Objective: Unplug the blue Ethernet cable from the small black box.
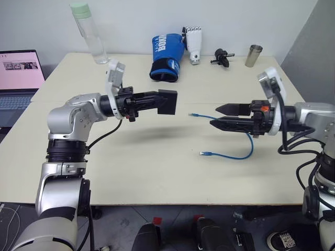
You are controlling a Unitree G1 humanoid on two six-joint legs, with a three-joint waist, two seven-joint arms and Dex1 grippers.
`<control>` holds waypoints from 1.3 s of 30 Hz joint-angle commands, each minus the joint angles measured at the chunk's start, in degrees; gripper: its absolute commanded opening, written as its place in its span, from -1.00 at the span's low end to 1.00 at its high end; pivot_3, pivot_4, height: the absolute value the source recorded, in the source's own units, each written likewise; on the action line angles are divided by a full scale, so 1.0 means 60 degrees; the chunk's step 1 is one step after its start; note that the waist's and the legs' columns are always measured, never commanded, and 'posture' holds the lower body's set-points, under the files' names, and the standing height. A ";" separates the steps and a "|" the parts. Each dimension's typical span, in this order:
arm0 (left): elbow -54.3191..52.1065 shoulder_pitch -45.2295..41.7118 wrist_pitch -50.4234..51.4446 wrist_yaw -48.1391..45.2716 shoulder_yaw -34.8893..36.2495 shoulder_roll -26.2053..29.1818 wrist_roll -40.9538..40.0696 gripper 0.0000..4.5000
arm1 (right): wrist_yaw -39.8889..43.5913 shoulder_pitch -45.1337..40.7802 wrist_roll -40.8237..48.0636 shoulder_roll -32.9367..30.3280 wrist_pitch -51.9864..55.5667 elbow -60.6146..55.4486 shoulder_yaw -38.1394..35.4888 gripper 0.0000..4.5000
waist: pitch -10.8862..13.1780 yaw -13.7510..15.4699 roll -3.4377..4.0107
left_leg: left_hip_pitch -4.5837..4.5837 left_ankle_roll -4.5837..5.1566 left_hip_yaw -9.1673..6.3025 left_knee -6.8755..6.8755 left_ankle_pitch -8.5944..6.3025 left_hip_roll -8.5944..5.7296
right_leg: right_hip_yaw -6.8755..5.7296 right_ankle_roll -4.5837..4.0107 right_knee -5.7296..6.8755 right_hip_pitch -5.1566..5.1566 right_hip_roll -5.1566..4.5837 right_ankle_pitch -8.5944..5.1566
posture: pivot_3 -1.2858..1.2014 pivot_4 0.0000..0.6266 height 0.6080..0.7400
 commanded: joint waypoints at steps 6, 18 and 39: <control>0.1881 0.0515 -0.4475 0.4690 0.0080 -0.0895 0.3184 -0.66 | -0.1856 0.0604 -0.1657 0.0596 -0.2776 -0.0952 0.1238 1.00 | -0.0016 0.0100 -0.0006 | 0.0009 0.0000 0.0008 0.0000 0.0000 -0.0009 | 0.0007 0.0002 -0.0008 0.0010 -0.0019 0.0001 | 0.03 -0.52 1.00; 0.5491 0.0790 -0.8383 0.7945 0.0420 -0.2131 0.4367 -0.66 | -0.1691 0.1505 -0.1767 0.0551 -0.3760 -0.1105 0.1862 1.00 | -0.0011 0.0174 -0.0022 | -0.0049 -0.0001 -0.0011 0.0012 0.0001 -0.0015 | -0.0018 0.0004 -0.0011 -0.0027 -0.0031 0.0007 | 0.03 -0.52 1.00; 0.1648 0.0484 -0.3071 0.4917 -0.0008 0.0365 0.3439 0.99 | -0.1353 0.1471 -0.0396 -0.1171 -0.2217 -0.1110 0.0870 1.00 | -0.0010 0.0115 -0.0022 | -0.0042 -0.0002 -0.0040 0.0004 0.0001 -0.0017 | -0.0040 0.0004 -0.0013 -0.0011 -0.0023 0.0006 | 0.03 -0.52 1.00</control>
